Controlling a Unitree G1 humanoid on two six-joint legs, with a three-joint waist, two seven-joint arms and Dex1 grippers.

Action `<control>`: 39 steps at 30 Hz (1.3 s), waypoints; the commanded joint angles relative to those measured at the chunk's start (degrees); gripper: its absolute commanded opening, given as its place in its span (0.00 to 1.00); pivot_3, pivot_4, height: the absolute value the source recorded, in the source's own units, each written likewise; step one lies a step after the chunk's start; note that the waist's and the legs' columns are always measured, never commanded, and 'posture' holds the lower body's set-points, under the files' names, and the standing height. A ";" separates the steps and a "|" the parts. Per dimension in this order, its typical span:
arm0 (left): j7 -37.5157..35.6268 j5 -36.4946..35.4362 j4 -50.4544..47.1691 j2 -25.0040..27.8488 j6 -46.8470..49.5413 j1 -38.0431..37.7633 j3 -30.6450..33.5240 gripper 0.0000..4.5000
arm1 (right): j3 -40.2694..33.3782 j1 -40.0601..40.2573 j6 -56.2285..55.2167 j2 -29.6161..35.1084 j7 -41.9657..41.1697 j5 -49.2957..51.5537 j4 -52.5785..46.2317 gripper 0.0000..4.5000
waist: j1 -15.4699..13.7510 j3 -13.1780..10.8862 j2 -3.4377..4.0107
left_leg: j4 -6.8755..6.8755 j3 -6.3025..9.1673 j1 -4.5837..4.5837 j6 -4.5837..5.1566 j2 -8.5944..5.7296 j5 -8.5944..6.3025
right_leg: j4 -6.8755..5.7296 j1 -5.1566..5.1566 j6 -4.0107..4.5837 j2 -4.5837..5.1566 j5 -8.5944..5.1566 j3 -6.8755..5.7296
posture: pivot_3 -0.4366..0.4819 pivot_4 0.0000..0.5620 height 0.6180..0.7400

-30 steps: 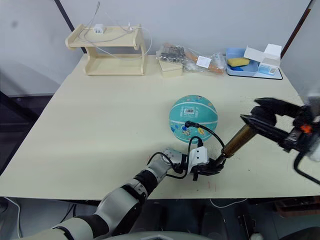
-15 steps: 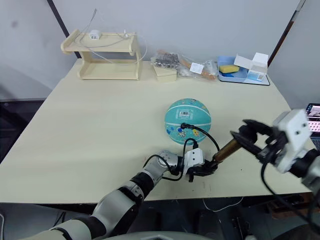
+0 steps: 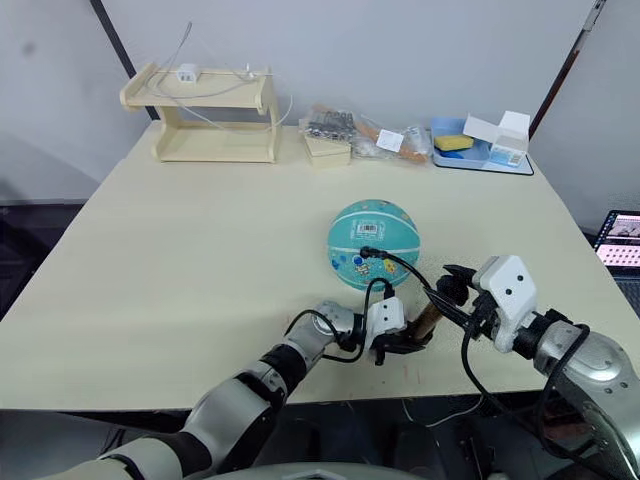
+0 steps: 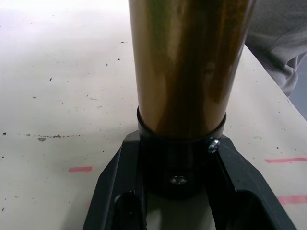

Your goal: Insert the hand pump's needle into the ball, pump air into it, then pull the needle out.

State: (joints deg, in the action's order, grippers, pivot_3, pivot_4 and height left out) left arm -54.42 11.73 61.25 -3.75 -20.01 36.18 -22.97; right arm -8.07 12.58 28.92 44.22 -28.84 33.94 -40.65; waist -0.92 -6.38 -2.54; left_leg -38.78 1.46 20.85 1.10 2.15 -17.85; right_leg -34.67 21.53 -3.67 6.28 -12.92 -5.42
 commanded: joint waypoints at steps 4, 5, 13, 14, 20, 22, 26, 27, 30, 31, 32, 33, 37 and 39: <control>-0.86 1.77 3.71 1.03 3.97 -1.93 -1.20 0.24 | -27.59 -3.78 12.83 12.98 1.33 32.08 -10.33 0.43 | -0.55 -1.43 1.33 | -0.20 0.00 0.63 0.15 -0.69 -0.03 | 0.06 0.32 0.08 0.56 0.25 -0.03 | 0.48 0.27 1.00; -1.02 1.73 3.55 1.03 4.06 -1.92 -1.23 0.24 | -32.20 -4.82 14.01 15.53 2.29 37.16 -9.48 0.43 | -0.63 -1.64 1.65 | -0.24 0.00 0.87 0.19 -0.77 -0.04 | 0.07 0.53 -0.05 0.63 0.34 -0.01 | 0.48 0.27 1.00; -1.56 1.68 3.26 0.94 4.19 -1.78 -1.37 0.24 | -52.40 -9.80 24.75 28.55 4.92 59.65 0.93 0.43 | -1.31 -2.49 1.42 | -0.49 0.05 1.15 0.31 -0.98 -0.09 | 0.07 0.63 0.03 0.64 0.32 -0.11 | 0.48 0.27 1.00; -1.53 1.69 3.31 0.92 4.17 -1.77 -1.39 0.24 | -52.87 -9.85 25.80 28.88 4.83 60.18 1.45 0.43 | -1.32 -2.53 1.35 | -0.49 0.06 1.15 0.31 -0.97 -0.09 | 0.07 0.63 0.01 0.64 0.32 -0.12 | 0.48 0.27 1.00; -1.01 1.84 3.76 0.84 3.84 -2.01 -1.58 0.24 | -37.47 -3.19 24.55 21.43 3.03 44.10 -5.15 0.43 | -1.23 -2.22 1.02 | -0.47 0.05 1.08 0.34 -0.97 -0.12 | 0.06 0.57 -0.16 0.60 0.36 -0.10 | 0.48 0.27 1.00; -0.78 1.84 3.76 0.89 3.78 -2.12 -1.61 0.24 | -28.93 -2.01 21.68 16.75 3.77 38.47 -6.16 0.43 | -0.89 -1.94 0.75 | -0.46 0.03 0.95 0.34 -0.93 -0.12 | 0.04 0.48 -0.36 0.58 0.25 -0.07 | 0.48 0.27 1.00; -0.44 1.83 3.72 1.05 3.85 -2.19 -1.47 0.24 | -9.07 1.96 15.50 11.06 2.13 20.65 -4.77 0.43 | 0.10 -1.11 0.32 | -0.45 0.20 0.75 0.33 -0.82 -0.12 | 0.03 0.29 -0.36 0.41 0.17 -0.10 | 0.48 0.27 1.00; -0.40 1.82 3.69 1.07 3.89 -2.17 -1.44 0.24 | -4.14 2.38 13.57 9.55 1.66 16.54 -3.48 0.43 | 0.18 -0.96 0.16 | -0.41 0.27 0.67 0.32 -0.78 -0.13 | 0.01 0.22 -0.37 0.37 0.16 -0.13 | 0.48 0.27 1.00; -0.48 1.73 3.43 1.17 4.00 -2.20 -1.35 0.24 | 9.48 2.26 8.80 5.29 0.39 5.40 1.01 0.43 | 0.28 -0.68 -0.15 | -0.38 0.30 0.27 0.29 -0.56 -0.14 | 0.00 0.03 -0.21 0.29 0.05 -0.06 | 0.48 0.27 1.00; -0.50 1.71 3.35 1.20 4.03 -2.21 -1.33 0.24 | 11.72 2.06 7.89 4.18 0.08 3.59 1.78 0.43 | 0.28 -0.57 -0.23 | -0.38 0.30 0.24 0.29 -0.56 -0.14 | 0.00 0.01 -0.20 0.29 0.05 -0.04 | 0.48 0.27 1.00; -0.57 1.71 3.20 1.26 4.09 -2.23 -1.32 0.24 | 13.83 1.83 7.00 3.41 -0.21 1.38 2.49 0.43 | 0.28 -0.53 -0.27 | -0.34 0.22 0.08 0.28 -0.53 -0.15 | -0.04 -0.04 -0.20 0.31 0.04 0.06 | 0.48 0.27 1.00; -0.61 1.71 3.05 1.32 4.14 -2.24 -1.29 0.24 | 14.55 1.67 6.44 2.81 -0.39 0.03 2.55 0.43 | 0.30 -0.53 -0.23 | -0.32 0.21 -0.01 0.27 -0.47 -0.15 | -0.04 -0.09 -0.20 0.29 0.04 0.06 | 0.48 0.27 1.00; -0.84 1.72 2.73 1.49 4.27 -2.31 -1.15 0.24 | 8.15 1.59 6.87 2.88 -0.57 1.73 -1.37 0.43 | 0.20 -0.48 -0.19 | -0.25 0.19 -0.05 0.25 -0.43 -0.16 | -0.04 -0.08 -0.19 0.26 0.04 0.06 | 0.48 0.27 1.00; -0.86 1.75 2.73 1.47 4.33 -2.34 -1.14 0.24 | 2.08 1.92 7.73 4.55 -0.89 4.37 -4.73 0.43 | 0.07 -0.59 -0.04 | -0.25 0.19 0.02 0.24 -0.43 -0.17 | -0.04 -0.02 -0.19 0.26 0.04 0.05 | 0.48 0.27 1.00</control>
State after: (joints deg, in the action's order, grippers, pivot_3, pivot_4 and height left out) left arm -55.33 11.79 59.92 -3.71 -19.56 36.10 -23.19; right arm -7.18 11.66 32.01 47.67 -25.96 34.49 -44.26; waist -0.86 -6.97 -2.57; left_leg -39.02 1.64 20.93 1.34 1.70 -18.01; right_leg -34.69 21.55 -3.86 6.54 -12.87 -5.37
